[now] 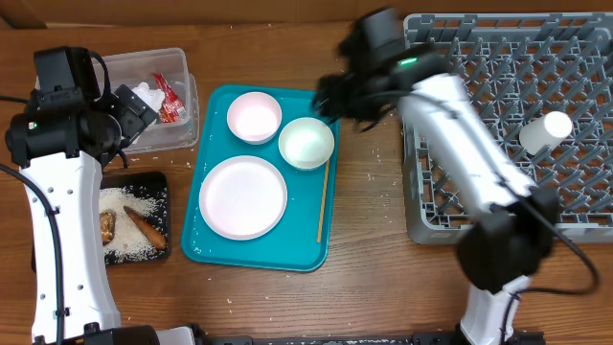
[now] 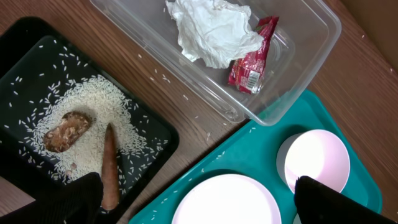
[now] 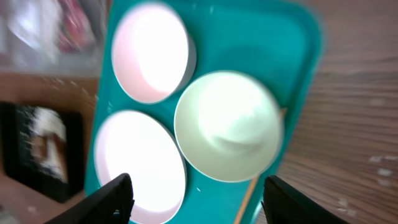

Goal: Sort waste into correct bins and load items into the dishwasher
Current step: 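Reach the right gripper to the pale green saucer and grasp it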

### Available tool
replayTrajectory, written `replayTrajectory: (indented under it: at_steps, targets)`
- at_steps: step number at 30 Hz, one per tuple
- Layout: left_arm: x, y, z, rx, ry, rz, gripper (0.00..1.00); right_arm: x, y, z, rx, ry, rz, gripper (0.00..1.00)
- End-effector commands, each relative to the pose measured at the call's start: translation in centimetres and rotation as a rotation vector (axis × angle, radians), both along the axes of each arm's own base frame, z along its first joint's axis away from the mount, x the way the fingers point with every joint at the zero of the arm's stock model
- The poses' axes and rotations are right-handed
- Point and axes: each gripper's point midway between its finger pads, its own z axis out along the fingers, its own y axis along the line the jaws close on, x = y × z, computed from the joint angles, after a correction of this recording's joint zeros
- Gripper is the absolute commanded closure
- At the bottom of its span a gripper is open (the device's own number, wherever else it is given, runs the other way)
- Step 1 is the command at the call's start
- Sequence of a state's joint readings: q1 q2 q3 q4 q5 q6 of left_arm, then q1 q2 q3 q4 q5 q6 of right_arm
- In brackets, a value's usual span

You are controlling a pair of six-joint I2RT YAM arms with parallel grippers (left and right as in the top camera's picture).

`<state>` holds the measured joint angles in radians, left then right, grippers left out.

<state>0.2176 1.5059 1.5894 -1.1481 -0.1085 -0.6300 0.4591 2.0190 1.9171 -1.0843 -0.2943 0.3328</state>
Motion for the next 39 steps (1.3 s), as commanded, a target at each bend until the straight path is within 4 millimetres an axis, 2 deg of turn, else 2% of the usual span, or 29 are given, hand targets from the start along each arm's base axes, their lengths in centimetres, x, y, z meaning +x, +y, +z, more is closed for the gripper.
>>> replayTrajectory:
  at_steps: [1,3,7,10,14,19,30,34,39]
  targets:
    - [0.1,-0.1,0.1,-0.006,-0.006,0.009,0.0,-0.8,1.8,-3.4,-0.168,-0.034,0.037,0.32]
    - [0.1,-0.1,0.1,-0.006,-0.006,0.009,0.0,-1.2,2.6,-4.9,-0.249,-0.055,0.053,0.31]
    - [0.1,-0.1,0.1,-0.006,-0.006,0.009,0.0,-1.8,3.6,-6.4,-0.346,-0.092,0.076,0.32]
    - [0.1,-0.1,0.1,-0.006,-0.006,0.009,0.0,-2.0,4.6,-7.4,-0.343,-0.092,0.095,0.38]
    - [0.1,-0.1,0.1,-0.006,-0.006,0.009,0.0,-1.5,5.2,-8.7,-0.333,-0.093,0.084,0.41]
    - [0.1,-0.1,0.1,-0.006,-0.006,0.009,0.0,-1.5,6.9,-10.5,-0.266,-0.059,0.107,0.43]
    - [0.1,-0.1,0.1,-0.006,-0.006,0.009,0.0,-1.6,6.9,-12.4,-0.277,-0.028,0.09,0.43]
    - [0.1,-0.1,0.1,-0.006,-0.006,0.009,0.0,-2.2,6.7,-13.8,-0.29,0.002,0.096,0.48]
    - [0.1,-0.1,0.1,-0.006,-0.006,0.009,0.0,-2.4,7.1,-13.9,-0.29,0.0,0.103,0.49]
